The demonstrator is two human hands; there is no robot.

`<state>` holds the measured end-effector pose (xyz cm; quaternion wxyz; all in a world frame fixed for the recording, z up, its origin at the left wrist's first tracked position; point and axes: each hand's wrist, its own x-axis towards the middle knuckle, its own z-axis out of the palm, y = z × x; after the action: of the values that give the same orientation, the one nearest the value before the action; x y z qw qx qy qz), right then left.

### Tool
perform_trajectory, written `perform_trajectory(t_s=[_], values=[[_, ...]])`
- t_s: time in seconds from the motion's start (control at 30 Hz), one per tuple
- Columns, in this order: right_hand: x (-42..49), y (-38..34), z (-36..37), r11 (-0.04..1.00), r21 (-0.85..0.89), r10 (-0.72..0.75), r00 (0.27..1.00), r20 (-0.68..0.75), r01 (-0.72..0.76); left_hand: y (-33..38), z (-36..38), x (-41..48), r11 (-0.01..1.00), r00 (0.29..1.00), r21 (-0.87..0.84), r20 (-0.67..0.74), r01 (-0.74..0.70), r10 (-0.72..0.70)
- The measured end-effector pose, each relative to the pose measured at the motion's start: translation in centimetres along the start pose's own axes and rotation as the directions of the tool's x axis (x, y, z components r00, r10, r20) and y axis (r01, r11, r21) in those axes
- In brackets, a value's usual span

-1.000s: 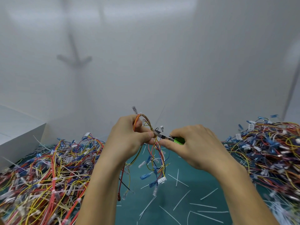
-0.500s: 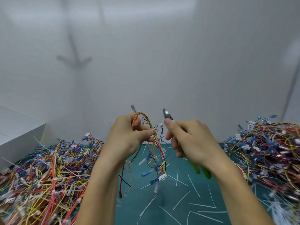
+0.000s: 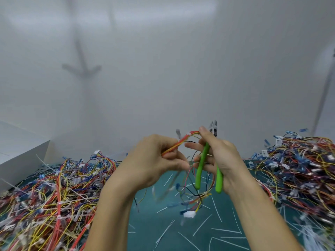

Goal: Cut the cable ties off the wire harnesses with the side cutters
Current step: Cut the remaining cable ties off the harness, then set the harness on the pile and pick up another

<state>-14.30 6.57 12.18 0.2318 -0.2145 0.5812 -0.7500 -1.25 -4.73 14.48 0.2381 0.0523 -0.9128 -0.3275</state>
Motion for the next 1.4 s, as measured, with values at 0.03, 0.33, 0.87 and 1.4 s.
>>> perform_trajectory(t_s=[0.03,0.33,0.87,1.4], values=[[0.0,0.0,-0.1,1.0,-0.005,-0.028,0.999,-0.016,0.028,-0.2,0.1,0.0,0.999,0.998,0.04,0.044,0.036,-0.038],[-0.6,-0.2,0.2,0.954,-0.064,-0.294,0.956,0.012,0.294,-1.4,1.2,0.5,0.945,0.934,0.036,0.148,0.325,-0.326],[-2.1,-0.2,0.4,0.743,-0.411,-0.101,0.696,0.711,0.528,-3.2,0.1,1.0,0.362,0.841,-0.917,-0.061,0.165,-0.537],[4.7,8.1,-4.5,0.073,-0.992,0.029,0.995,-0.097,-0.099,-1.9,-2.8,-1.4,0.725,0.955,-0.688,-0.241,-0.042,-0.173]])
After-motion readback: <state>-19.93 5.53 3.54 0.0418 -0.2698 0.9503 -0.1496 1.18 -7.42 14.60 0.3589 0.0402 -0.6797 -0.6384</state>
